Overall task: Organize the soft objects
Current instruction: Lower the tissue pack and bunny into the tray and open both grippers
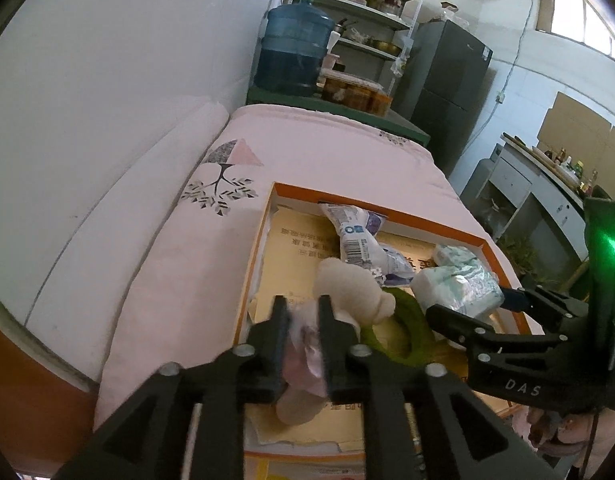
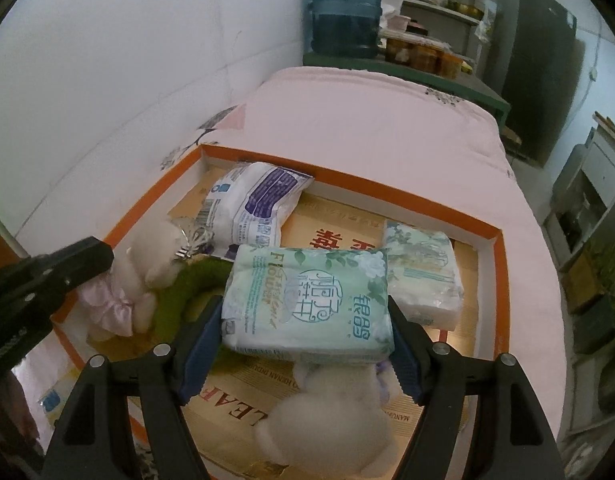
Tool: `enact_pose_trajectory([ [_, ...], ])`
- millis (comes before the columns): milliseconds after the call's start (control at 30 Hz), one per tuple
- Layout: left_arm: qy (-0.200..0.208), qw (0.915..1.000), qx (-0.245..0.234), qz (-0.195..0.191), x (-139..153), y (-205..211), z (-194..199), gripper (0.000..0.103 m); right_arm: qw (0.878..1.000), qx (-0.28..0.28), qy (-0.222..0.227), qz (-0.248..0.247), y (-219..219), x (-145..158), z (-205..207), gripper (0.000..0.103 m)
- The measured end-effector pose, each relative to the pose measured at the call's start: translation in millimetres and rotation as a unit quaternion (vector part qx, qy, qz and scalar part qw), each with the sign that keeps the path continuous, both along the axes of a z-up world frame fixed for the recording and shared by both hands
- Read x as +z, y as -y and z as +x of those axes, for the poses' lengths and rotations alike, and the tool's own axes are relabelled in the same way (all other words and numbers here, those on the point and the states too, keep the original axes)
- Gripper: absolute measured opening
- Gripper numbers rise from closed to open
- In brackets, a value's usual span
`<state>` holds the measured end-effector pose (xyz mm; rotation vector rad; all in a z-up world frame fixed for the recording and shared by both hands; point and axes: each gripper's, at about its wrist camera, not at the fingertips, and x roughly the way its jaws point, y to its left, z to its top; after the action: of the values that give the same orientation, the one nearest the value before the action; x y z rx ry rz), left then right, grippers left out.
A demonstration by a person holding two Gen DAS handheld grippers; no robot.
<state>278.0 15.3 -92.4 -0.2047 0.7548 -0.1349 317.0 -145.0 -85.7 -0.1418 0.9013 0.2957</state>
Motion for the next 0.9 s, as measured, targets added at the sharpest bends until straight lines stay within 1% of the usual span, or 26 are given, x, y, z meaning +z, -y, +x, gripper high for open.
enact_pose_trajectory([
  [33, 0.001, 1.0, 0.001, 0.0, 0.1, -0.1, -0.8, 0.044, 1.0, 0.0, 0.001, 0.0, 0.1, 0.0, 0.1, 0.077],
  [67, 0.004, 1.0, 0.0, -0.001, 0.5, -0.2, -1.6, 0.051, 1.0, 0.0, 0.003, 0.0, 0.4, -0.1, 0.1, 0.077],
  [100, 0.005, 1.0, 0.0, -0.002, 0.9, -0.4, -2.8, 0.053, 1.0, 0.0, 0.004, 0.001, 0.5, -0.2, -0.1, 0.078],
  [267, 0.01, 1.0, -0.001, -0.001, 2.8, 0.2, -4.9, 0.053, 1.0, -0.002, 0.004, 0.006, 3.5, -1.1, -1.1, 0.079],
  [433, 0.012, 0.9999, -0.003, 0.0, 5.6, 1.3, -6.8, 0.053, 1.0, -0.001, 0.014, 0.009, 3.0, 0.9, -5.7, 0.08],
  [667, 0.021, 0.9998, -0.004, 0.004, 13.5, 0.8, -14.5, 0.053, 0.999, -0.006, 0.03, 0.016, 6.9, 13.3, -15.3, 0.08],
  [900, 0.029, 0.9996, -0.005, 0.001, 21.7, 0.5, -29.8, 0.053, 0.999, -0.015, 0.039, 0.031, 13.9, 28.5, -36.4, 0.08],
])
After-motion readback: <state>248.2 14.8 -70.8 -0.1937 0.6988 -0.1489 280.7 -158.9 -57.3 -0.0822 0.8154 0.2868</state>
